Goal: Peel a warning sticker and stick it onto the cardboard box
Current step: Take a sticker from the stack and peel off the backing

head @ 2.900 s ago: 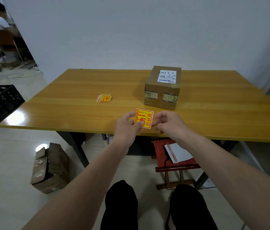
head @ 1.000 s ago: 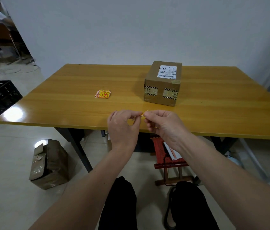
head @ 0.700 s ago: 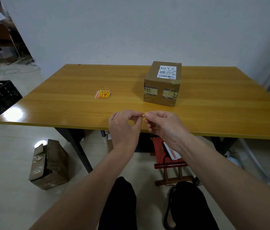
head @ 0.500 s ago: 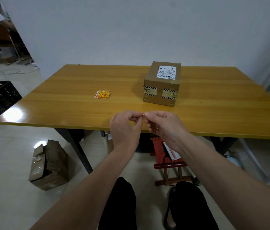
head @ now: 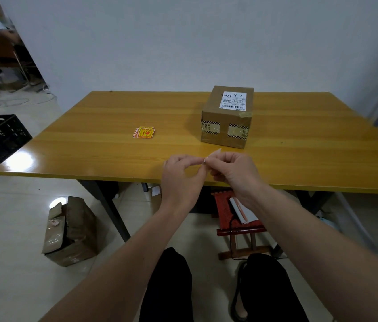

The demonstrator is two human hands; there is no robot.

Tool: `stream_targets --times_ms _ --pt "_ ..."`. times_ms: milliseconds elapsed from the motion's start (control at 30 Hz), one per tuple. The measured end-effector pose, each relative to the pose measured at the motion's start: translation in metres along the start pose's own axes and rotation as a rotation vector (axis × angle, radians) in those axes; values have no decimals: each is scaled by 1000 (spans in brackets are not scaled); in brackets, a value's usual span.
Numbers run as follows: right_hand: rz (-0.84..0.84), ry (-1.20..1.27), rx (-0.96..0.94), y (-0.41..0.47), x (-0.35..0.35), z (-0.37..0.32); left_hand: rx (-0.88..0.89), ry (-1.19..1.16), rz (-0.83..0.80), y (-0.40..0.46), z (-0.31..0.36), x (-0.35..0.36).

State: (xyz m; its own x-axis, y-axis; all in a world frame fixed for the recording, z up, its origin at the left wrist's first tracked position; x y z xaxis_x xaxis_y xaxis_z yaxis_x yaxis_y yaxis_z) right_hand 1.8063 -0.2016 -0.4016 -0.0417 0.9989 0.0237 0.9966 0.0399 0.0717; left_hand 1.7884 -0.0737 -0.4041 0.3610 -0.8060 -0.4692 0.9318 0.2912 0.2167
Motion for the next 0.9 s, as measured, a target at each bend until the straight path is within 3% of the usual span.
stream_targets --times_ms 267,900 --pt "-14 -158 -61 1 -1 -1 -91 -88 -37 10 -2 -3" --pt "-4 -183 -51 4 -8 4 -268 -167 25 14 -15 -1"
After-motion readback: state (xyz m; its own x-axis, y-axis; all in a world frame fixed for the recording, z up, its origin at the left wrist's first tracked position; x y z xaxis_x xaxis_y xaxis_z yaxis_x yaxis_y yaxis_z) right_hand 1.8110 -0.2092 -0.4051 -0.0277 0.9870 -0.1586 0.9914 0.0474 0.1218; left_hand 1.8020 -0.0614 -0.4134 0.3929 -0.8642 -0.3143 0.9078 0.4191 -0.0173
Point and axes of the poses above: each hand's wrist, its own y-axis towards the middle knuckle, its own x-axis out of the palm, z = x × y, the point moved 5 cm from there along y, towards the middle knuckle, and after that the axes turned 8 degrees about -x, right-handed, at the moved point
